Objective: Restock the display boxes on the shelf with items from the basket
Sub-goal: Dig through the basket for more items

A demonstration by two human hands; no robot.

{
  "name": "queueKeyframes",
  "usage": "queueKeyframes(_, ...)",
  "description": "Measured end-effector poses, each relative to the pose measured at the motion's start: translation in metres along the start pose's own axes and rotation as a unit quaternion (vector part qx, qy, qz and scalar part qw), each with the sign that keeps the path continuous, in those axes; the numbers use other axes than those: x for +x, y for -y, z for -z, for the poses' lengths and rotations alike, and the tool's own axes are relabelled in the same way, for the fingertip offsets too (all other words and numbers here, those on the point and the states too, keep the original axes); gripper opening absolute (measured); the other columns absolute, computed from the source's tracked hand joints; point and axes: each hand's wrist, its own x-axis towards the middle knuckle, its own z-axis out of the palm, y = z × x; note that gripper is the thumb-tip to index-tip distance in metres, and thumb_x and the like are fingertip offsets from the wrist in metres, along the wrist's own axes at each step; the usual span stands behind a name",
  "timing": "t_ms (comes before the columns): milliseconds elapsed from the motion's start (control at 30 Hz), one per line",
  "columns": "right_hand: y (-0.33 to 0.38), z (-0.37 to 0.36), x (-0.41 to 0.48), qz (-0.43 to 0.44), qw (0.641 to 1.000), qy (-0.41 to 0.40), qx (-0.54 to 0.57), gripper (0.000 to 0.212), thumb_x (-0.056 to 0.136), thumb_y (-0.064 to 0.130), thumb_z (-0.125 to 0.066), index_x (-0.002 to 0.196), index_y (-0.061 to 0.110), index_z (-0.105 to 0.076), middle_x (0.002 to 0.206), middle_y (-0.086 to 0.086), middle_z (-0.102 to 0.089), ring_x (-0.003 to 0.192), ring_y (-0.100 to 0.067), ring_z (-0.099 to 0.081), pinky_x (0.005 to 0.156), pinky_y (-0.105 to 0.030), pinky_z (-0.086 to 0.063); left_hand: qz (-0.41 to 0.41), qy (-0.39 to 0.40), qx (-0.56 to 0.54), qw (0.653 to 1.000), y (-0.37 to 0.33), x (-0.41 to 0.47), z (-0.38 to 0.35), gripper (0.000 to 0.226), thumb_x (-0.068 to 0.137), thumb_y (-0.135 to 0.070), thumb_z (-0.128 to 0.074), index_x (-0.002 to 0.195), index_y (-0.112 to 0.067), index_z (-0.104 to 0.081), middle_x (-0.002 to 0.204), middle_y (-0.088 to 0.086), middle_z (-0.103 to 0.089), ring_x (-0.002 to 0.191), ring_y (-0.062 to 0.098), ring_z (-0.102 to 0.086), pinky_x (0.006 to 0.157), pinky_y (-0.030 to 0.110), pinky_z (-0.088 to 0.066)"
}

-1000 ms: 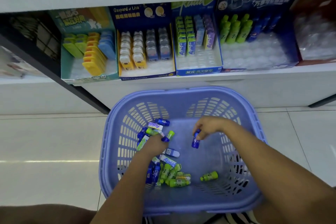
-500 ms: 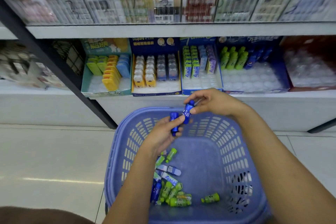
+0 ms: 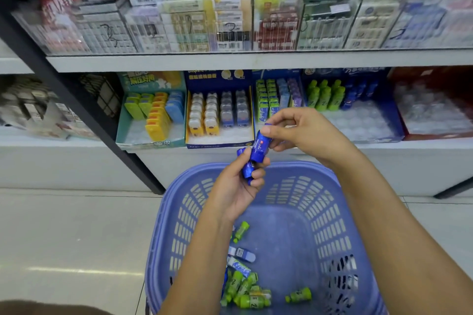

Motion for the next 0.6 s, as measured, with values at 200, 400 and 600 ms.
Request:
queueKeyframes(200, -0.002, 0.018, -0.005, -0.049, 0.996, -0.073, 0.023, 0.025, 0.077, 0.018, -0.075, 0.092, 0.002, -0.065, 0.073, -0.009, -0.067, 0.054, -0.012, -0.063, 0.059, -0.024, -0.057, -0.142, -0.076, 0.172, 0.972, 0.014, 0.014, -0.023, 0.016, 0.087, -0.012, -0.062, 0.103, -0.012, -0.061, 0.075, -0.001, -0.064, 0.053, 0.005, -0.042, 0.048, 0.015, -0.037)
queueKeyframes(400, -0.01, 0.041, -0.009, -0.096, 0.992, -0.063, 0.052, 0.025, 0.077, 0.016, -0.074, 0.094, -0.001, -0.068, 0.081, -0.015, -0.07, 0.066, -0.019, -0.066, 0.073, -0.029, -0.058, -0.279, -0.184, 0.419, 0.844, 0.027, 0.024, -0.03, 0.027, 0.078, -0.01, -0.075, 0.09, -0.029, -0.06, 0.077, -0.015, -0.061, 0.059, 0.004, -0.047, 0.058, 0.011, -0.041)
queueKeyframes(600, -0.017, 0.049, -0.006, -0.082, 0.988, -0.112, 0.068, 0.017, 0.077, 0.012, -0.075, 0.088, 0.003, -0.066, 0.077, -0.012, -0.069, 0.063, -0.016, -0.066, 0.06, -0.021, -0.056, -0.258, -0.182, 0.418, 0.852, 0.034, 0.037, -0.034, 0.024, 0.078, -0.018, -0.075, 0.092, -0.029, -0.06, 0.075, -0.014, -0.061, 0.057, 0.003, -0.047, 0.058, 0.013, -0.042)
